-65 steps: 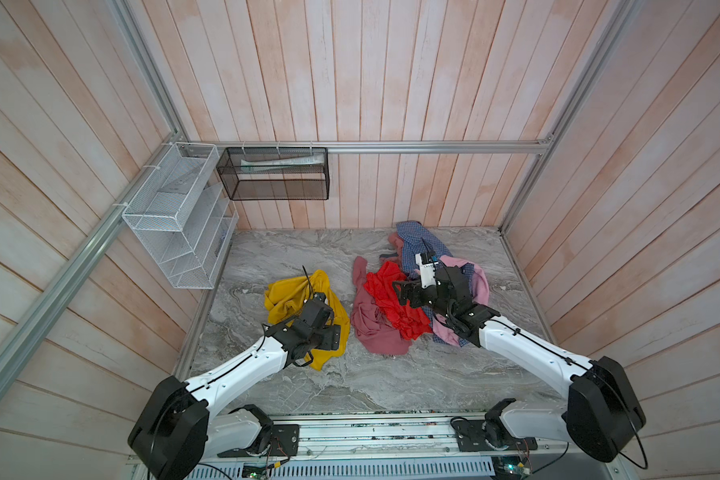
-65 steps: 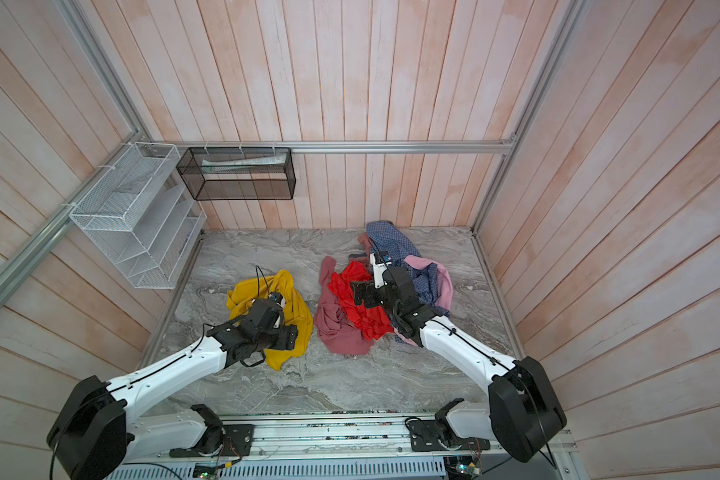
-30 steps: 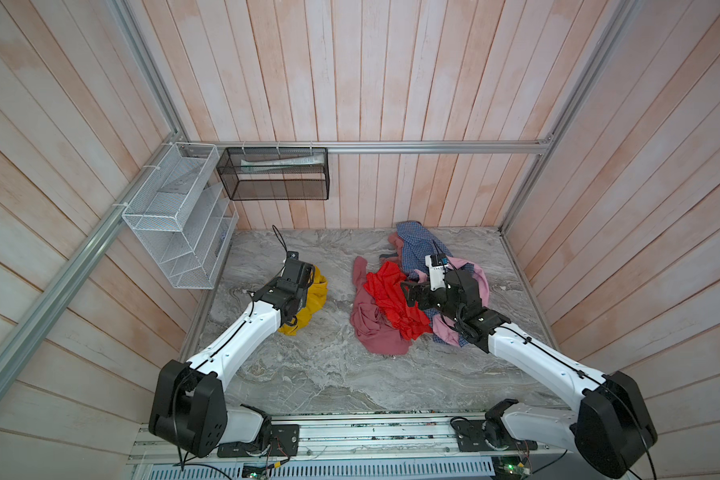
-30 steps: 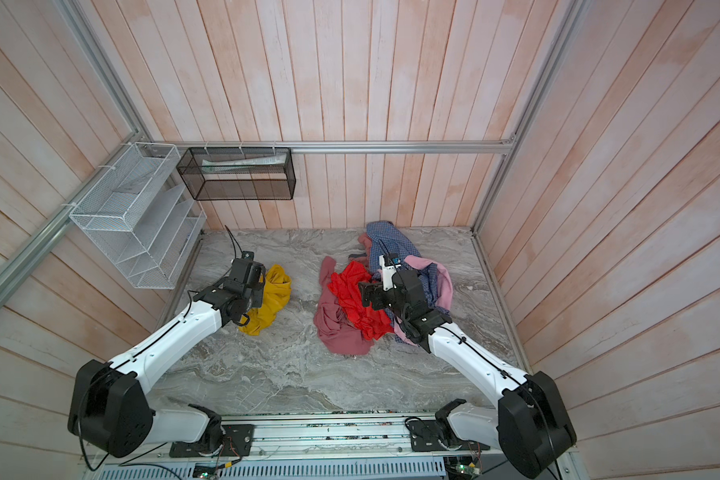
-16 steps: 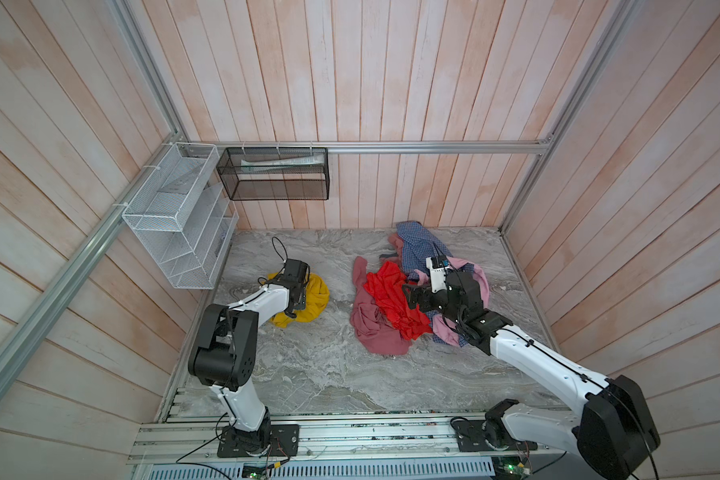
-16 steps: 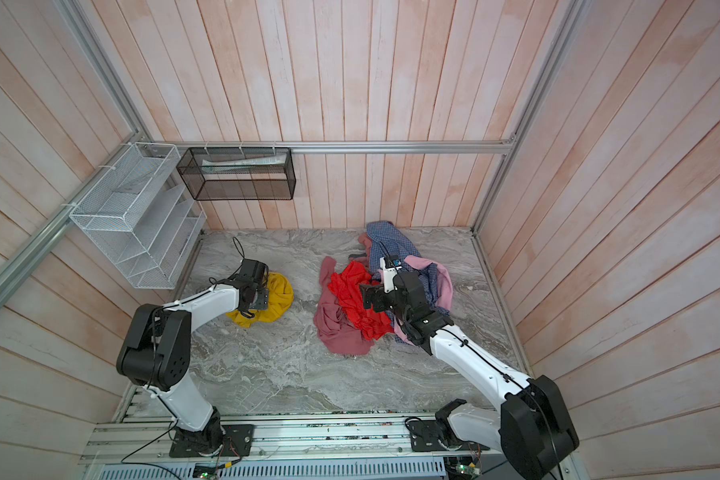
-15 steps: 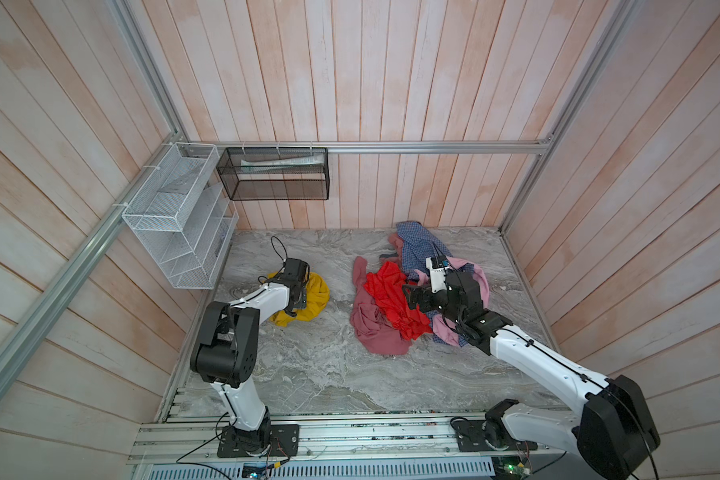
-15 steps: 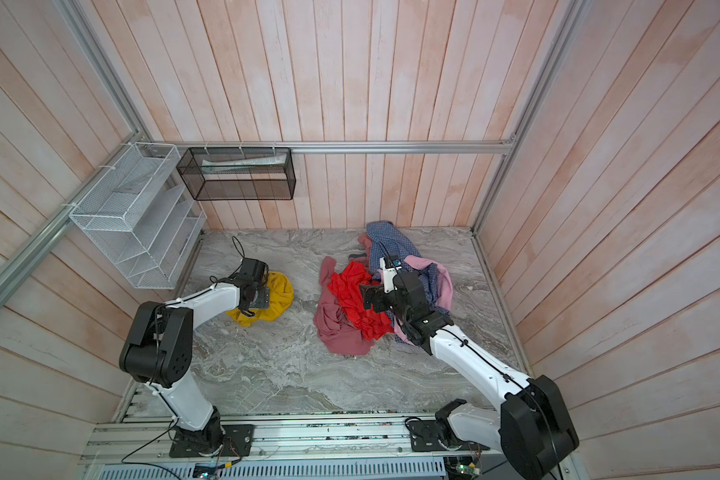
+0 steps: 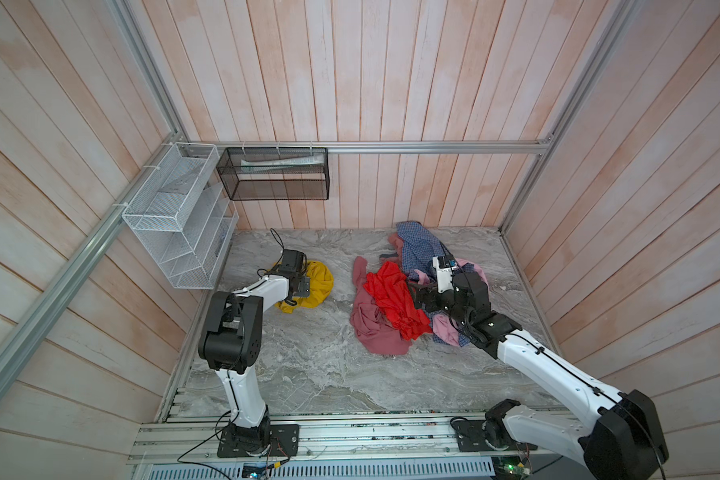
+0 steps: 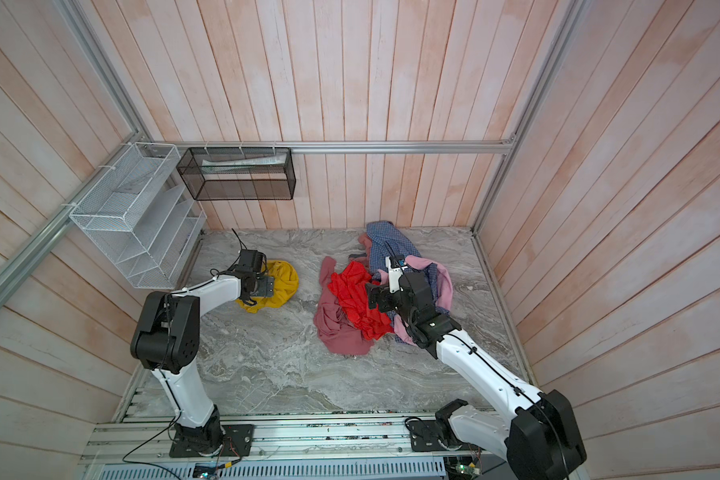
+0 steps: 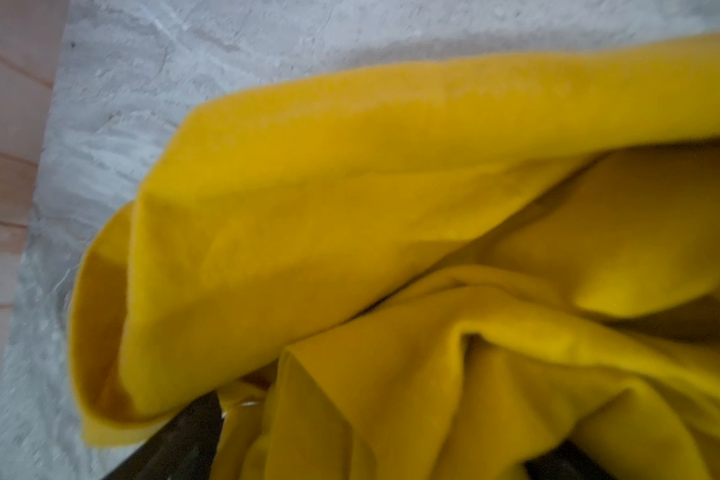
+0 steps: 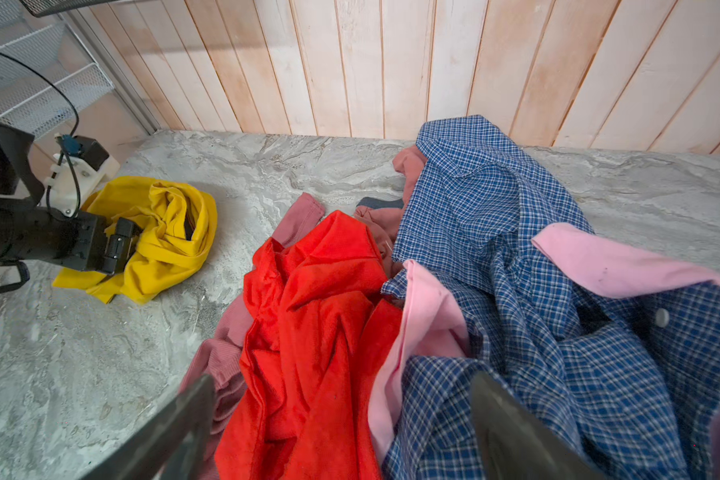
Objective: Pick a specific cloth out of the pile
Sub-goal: 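Drag the yellow shirt toward the wall baskets with the left gripper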
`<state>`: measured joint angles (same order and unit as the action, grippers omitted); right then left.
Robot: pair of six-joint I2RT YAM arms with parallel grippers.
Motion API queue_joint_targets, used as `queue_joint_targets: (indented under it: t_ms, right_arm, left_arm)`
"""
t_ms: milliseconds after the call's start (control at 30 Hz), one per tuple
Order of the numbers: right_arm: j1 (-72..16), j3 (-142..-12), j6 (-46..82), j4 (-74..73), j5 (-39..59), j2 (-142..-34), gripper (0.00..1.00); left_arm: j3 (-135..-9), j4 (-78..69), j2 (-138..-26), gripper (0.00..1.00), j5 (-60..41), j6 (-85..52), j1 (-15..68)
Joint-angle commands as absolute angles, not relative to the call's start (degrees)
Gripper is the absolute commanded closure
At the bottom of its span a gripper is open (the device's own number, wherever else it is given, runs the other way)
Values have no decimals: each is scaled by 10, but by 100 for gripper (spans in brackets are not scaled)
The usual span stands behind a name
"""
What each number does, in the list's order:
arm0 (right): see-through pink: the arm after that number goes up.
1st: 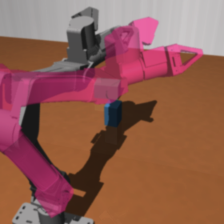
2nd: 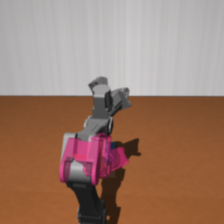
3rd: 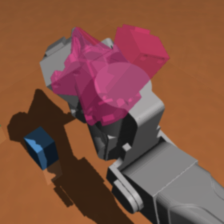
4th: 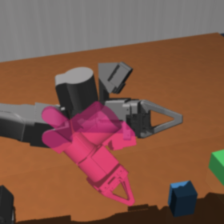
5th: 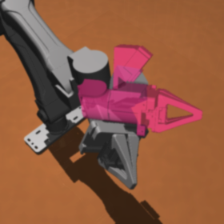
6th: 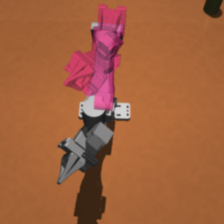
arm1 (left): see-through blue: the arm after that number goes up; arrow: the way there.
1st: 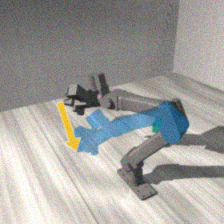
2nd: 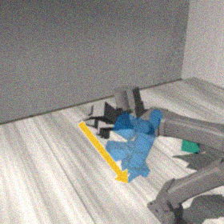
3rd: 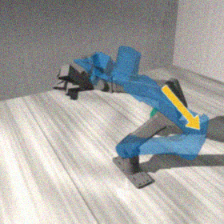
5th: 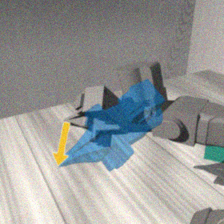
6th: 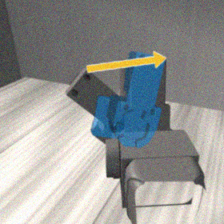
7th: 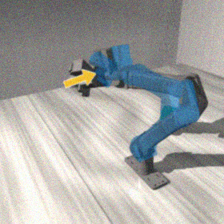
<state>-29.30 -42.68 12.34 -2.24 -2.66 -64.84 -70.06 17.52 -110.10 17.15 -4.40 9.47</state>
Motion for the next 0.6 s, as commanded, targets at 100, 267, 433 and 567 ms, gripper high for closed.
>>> queue_joint_targets:
  t_ms: [100, 267, 433, 567]
  right_arm:
    - [-287, -432, 115, 3, -45, -641, 4]
    - [-280, -432, 116, 8, -46, -635, 4]
    - [-272, -430, 113, 12, -49, -633, 4]
    - [-265, -424, 112, 13, -54, -634, 4]
  left_arm:
    - [-768, 215, -1198, 37, 84, -27, 66]
    - [-828, 247, -1236, 81, 9, -59, 16]
    - [-867, 256, -1254, 91, 37, -90, -21]
    - [-907, 263, -1272, 94, 34, -98, -42]
